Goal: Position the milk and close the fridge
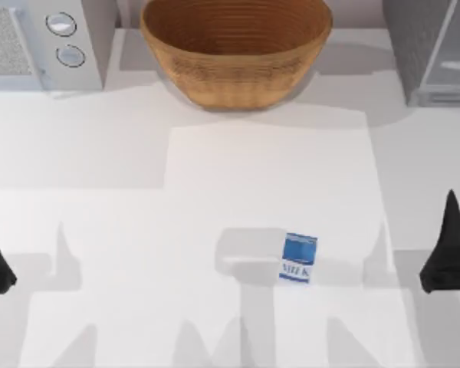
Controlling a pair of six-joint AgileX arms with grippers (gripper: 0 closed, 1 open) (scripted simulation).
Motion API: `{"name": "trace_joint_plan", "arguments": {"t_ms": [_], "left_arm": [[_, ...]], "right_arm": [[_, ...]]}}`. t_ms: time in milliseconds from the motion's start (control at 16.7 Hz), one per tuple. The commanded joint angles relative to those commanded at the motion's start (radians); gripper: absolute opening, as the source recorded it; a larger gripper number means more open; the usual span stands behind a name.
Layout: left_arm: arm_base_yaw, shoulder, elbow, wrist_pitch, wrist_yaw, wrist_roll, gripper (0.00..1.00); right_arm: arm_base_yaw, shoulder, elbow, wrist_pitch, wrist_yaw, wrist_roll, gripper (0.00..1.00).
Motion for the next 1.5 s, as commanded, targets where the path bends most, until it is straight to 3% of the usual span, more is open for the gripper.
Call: {"name": "trace_joint_plan", "arguments": {"t_ms": [180, 540, 780, 1500], "left_arm": [[0.000, 0.000, 0.000, 0.000, 0.000, 0.000, 1.00], [0.000, 0.000, 0.000, 0.000, 0.000, 0.000, 1.00], [0.000, 0.000, 0.000, 0.000, 0.000, 0.000, 1.00], [0.000, 0.000, 0.000, 0.000, 0.000, 0.000, 1.00]], "right_arm": [[0.070, 0.061, 0.001, 0.056, 0.067, 0.001, 1.00], [0.075, 0.074, 0.006, 0.066, 0.075, 0.004, 1.00], [0.124, 0.223, 0.086, 0.164, 0.158, 0.026, 1.00], [0.359, 1.337, 0.522, 0.650, 0.561, 0.136, 1.00]]}}
